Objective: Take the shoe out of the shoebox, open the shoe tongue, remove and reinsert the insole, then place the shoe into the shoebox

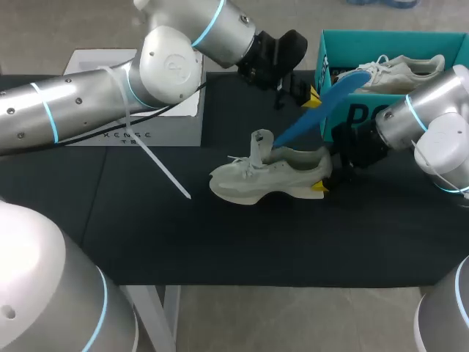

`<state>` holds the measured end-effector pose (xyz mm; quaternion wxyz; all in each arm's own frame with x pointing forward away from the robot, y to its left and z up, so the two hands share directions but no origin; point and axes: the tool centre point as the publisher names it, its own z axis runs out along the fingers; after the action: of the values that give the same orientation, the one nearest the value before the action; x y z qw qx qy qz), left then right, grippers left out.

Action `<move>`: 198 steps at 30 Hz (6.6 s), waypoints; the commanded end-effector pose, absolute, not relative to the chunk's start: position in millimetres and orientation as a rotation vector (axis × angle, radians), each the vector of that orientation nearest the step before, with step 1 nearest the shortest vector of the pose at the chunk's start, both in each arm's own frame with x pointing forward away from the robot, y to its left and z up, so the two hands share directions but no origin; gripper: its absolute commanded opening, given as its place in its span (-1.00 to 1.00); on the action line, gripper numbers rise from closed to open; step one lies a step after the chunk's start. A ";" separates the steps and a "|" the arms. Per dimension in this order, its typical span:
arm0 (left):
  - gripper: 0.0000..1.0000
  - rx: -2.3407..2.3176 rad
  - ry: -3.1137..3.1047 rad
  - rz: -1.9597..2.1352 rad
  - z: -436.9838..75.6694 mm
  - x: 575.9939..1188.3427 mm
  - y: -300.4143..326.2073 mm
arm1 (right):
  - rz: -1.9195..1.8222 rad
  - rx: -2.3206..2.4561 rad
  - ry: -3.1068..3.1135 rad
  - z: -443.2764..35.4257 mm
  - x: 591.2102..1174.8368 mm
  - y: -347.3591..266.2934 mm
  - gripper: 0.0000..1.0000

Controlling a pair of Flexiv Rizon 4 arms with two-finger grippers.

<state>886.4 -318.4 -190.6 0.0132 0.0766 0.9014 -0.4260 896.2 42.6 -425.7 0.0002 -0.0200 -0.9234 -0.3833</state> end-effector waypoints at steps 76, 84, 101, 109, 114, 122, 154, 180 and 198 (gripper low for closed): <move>-1.00 -0.054 2.573 -2.809 16.1 614.3 -233.0 | -1.199 -0.063 -2.902 -435.4 895.9 44.7 -1.00; -1.00 -0.054 2.573 -2.809 16.1 614.3 -233.0 | -1.199 -0.063 -2.902 -435.4 895.9 44.7 -1.00; -1.00 -0.054 2.573 -2.809 16.1 614.3 -233.0 | -0.747 -0.231 -3.087 -410.2 897.6 30.7 1.00; -1.00 -0.054 2.573 -2.809 16.1 614.3 -233.0 | -0.329 -0.277 -3.192 -377.8 889.9 30.7 1.00; -1.00 -0.054 2.573 -2.809 16.1 614.3 -233.0 | -0.117 -0.180 -3.207 -354.1 888.4 31.7 1.00; -1.00 -0.054 2.573 -2.809 16.1 614.3 -233.0 | 0.046 -0.124 -3.199 -332.6 890.1 33.7 1.00; -1.00 -0.054 2.573 -2.809 16.1 614.3 -233.0 | 0.054 -0.157 -3.163 -311.3 875.5 47.4 1.00; -1.00 -0.054 2.573 -2.809 16.1 614.3 -233.0 | 0.307 -0.041 -3.221 -329.9 926.4 99.5 1.00; -1.00 -0.054 2.573 -2.809 16.1 614.3 -233.0 | 0.280 -0.030 -3.258 -369.9 937.0 99.8 0.93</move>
<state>614.9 -232.6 16.3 -0.3284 -0.0131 0.6382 -0.6962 933.7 97.3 -364.4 -0.0656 -0.0089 -0.9944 0.0827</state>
